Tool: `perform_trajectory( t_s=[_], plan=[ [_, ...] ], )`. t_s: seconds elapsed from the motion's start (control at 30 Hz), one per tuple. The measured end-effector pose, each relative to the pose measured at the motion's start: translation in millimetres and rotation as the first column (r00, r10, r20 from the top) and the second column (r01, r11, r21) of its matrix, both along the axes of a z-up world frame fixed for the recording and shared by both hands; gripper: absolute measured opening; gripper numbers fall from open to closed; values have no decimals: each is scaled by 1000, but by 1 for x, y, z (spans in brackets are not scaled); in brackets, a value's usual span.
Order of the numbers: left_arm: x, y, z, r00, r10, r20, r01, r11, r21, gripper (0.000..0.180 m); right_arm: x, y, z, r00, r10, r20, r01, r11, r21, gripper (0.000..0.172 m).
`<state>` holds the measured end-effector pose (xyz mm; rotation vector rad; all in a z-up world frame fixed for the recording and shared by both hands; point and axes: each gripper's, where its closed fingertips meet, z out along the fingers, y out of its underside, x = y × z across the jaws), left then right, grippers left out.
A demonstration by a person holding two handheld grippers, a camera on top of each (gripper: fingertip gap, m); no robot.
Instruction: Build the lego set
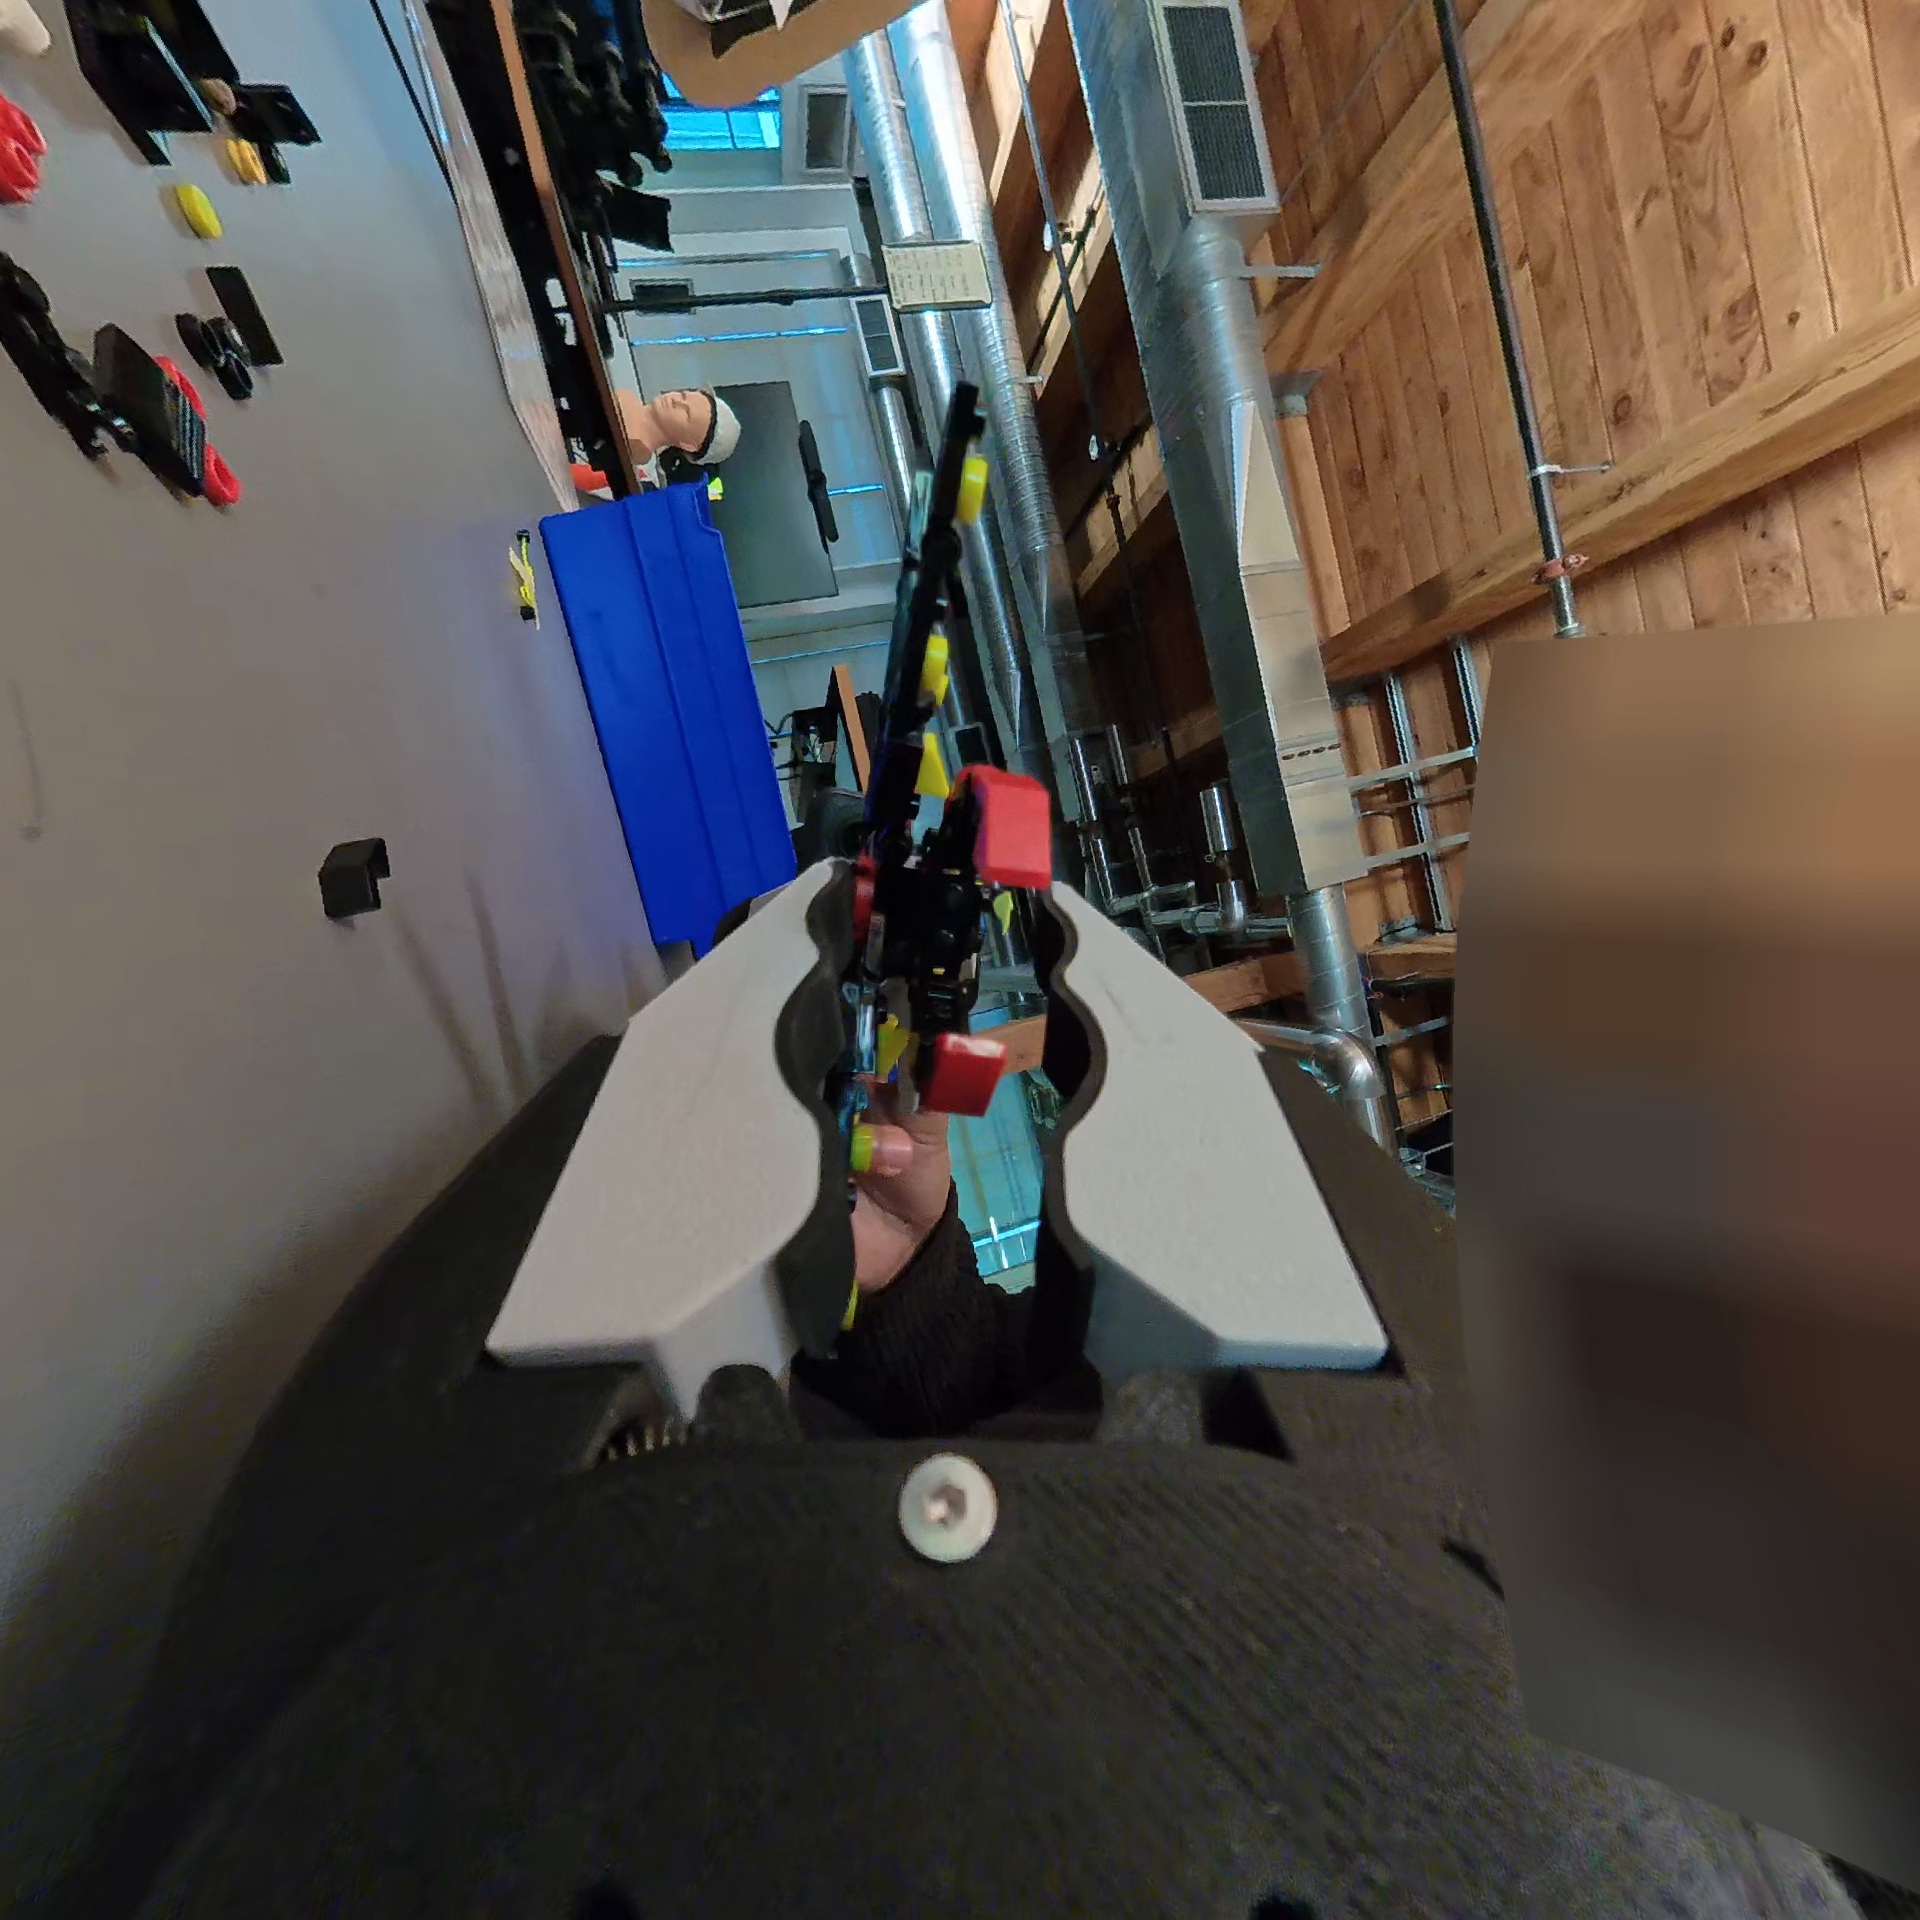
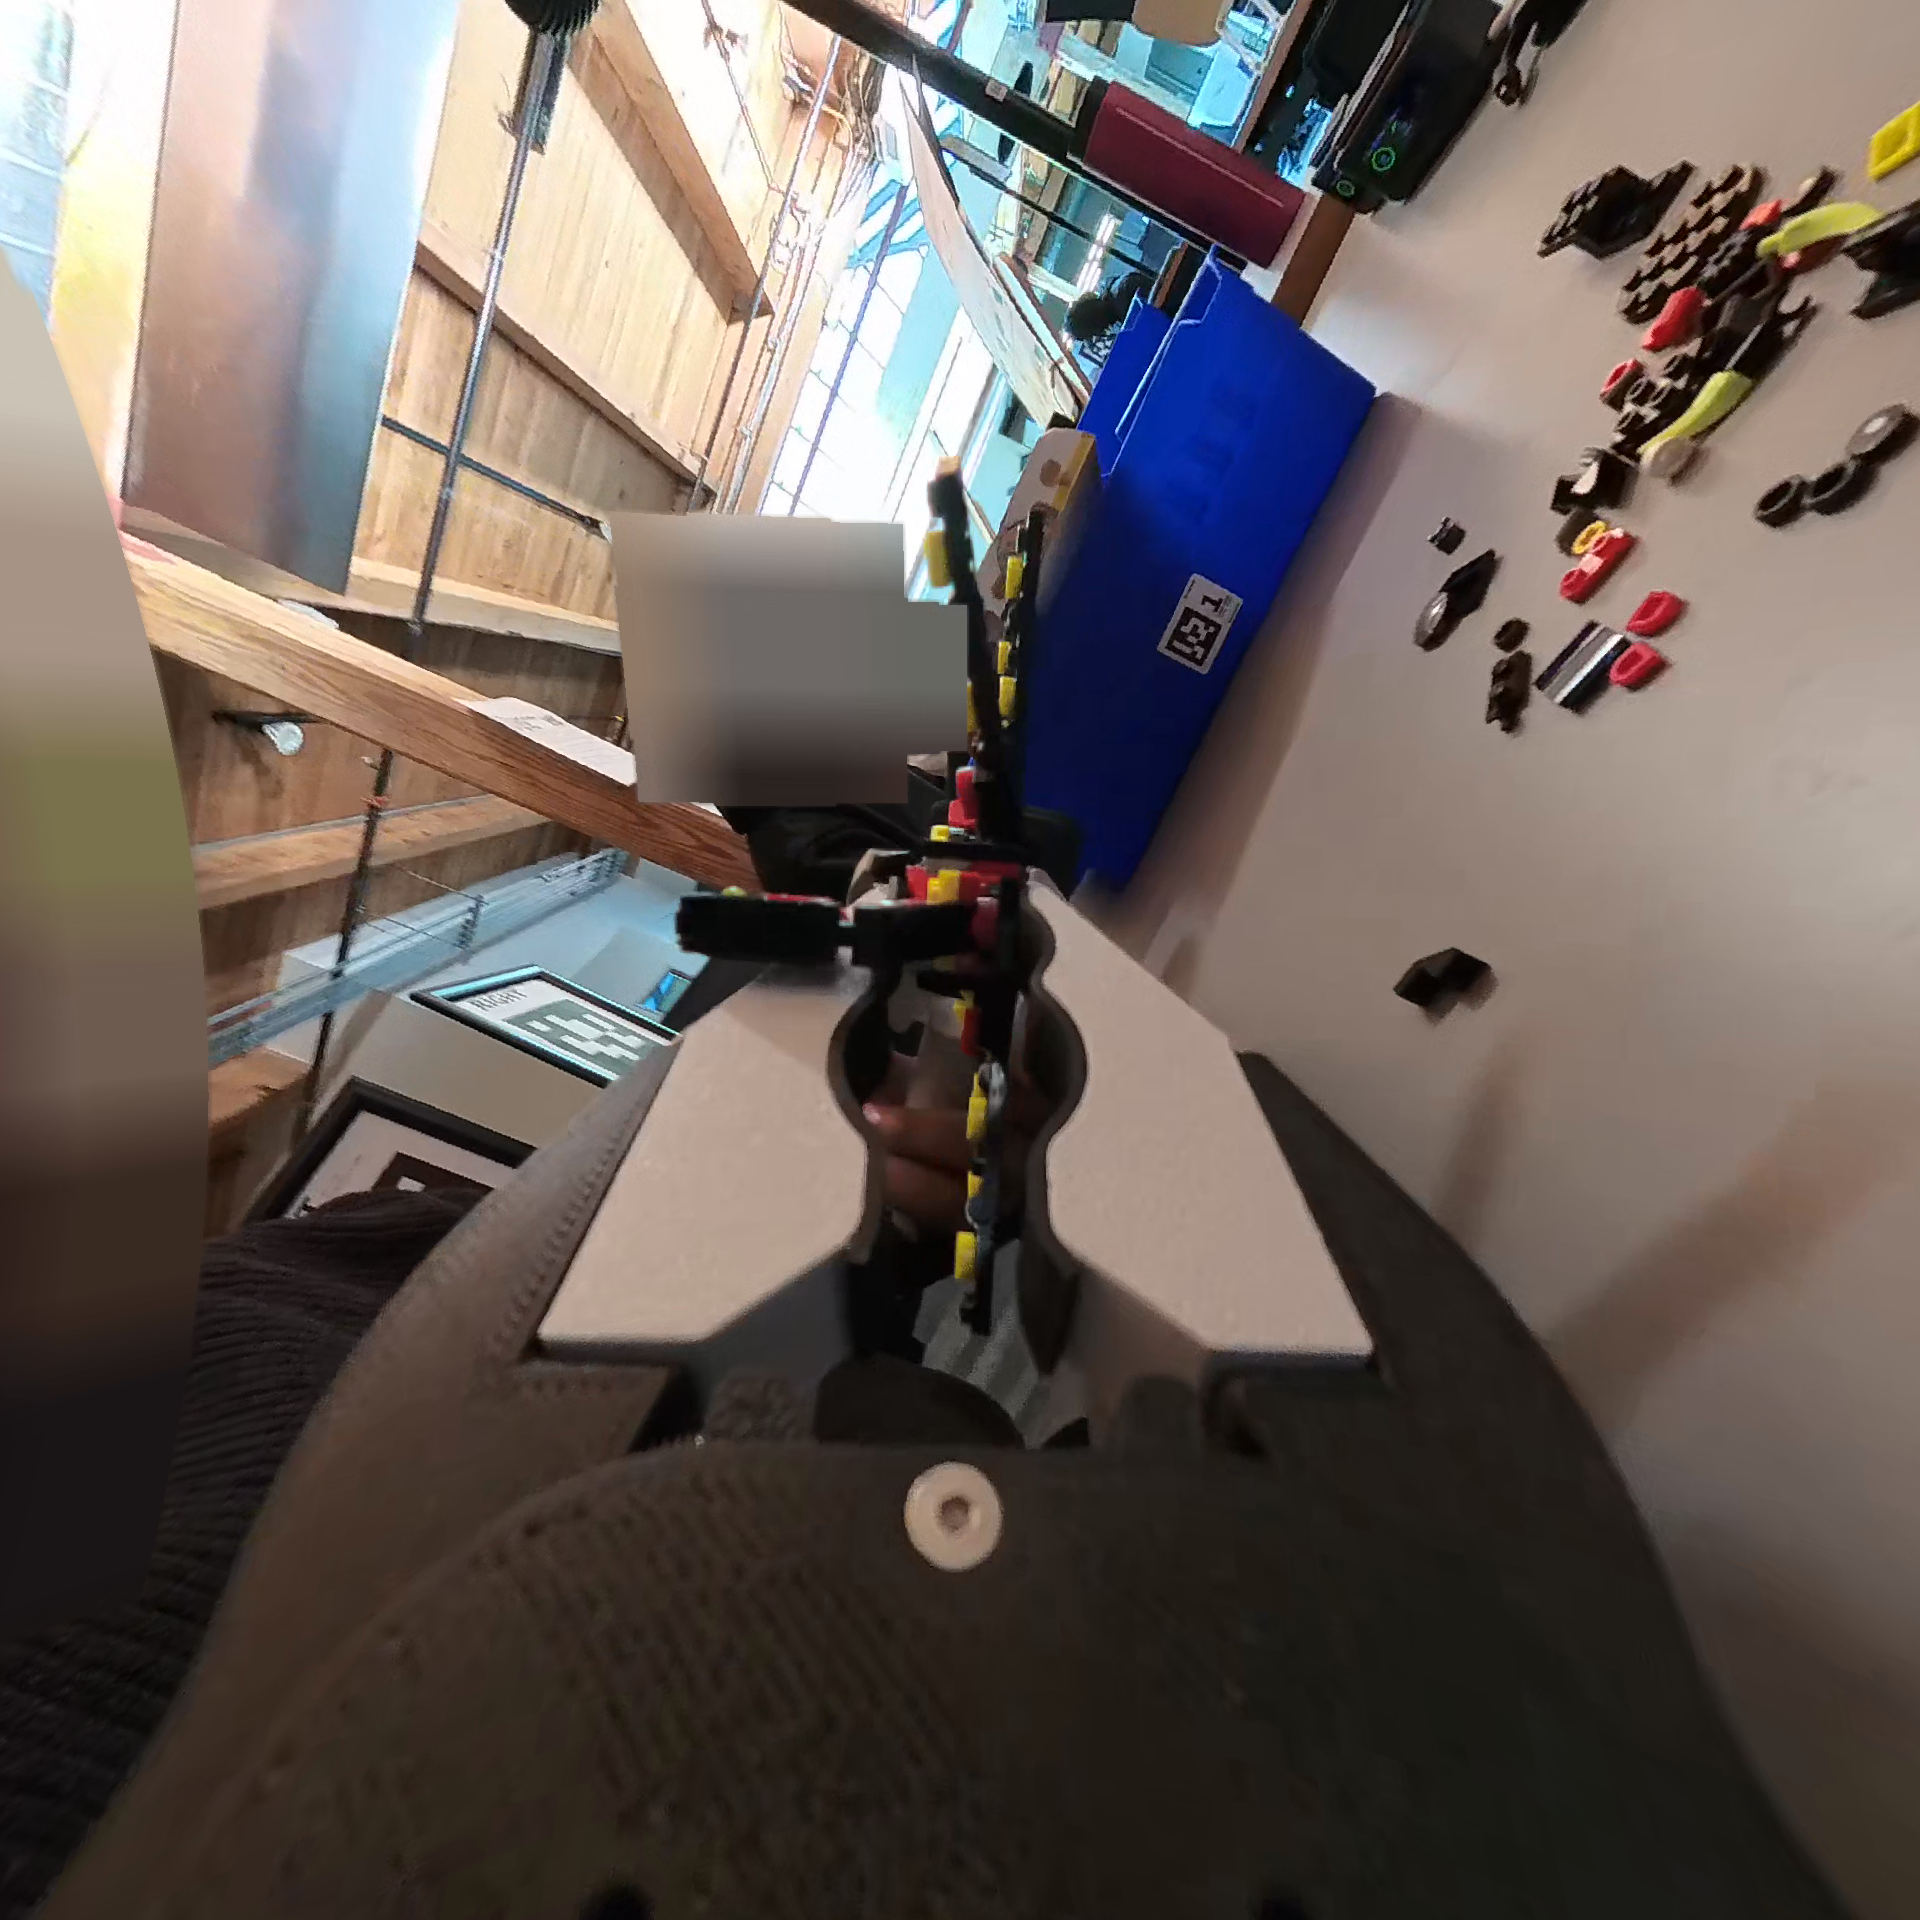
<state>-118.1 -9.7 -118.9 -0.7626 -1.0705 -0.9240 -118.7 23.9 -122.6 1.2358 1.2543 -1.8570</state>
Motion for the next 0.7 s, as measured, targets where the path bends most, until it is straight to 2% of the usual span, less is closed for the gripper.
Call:
perform_trajectory(
  t_s=[0.17,0.33,0.47,0.57,0.7],
  plan=[
    [0,1,0,1000,-7,-18,6,1000,-26,44,-10,7,3,999,-24,35,25,999,-28,18],
    [-5,-4,-4,999,36,-40,-40,994,-102,60,-34,17,16,997,-43,61,46,998,-47,18],
    [-9,-12,-4,994,67,-91,-81,983,-165,65,-52,14,24,999,-29,24,29,1000,9,18],
    [-16,-24,-5,985,120,-120,-144,968,-208,65,-67,13,34,999,-36,26,36,999,-12,18],
    [-14,-23,0,986,84,-142,-108,978,-176,64,-70,2,44,1000,-21,23,22,999,-47,18]
  ],
)
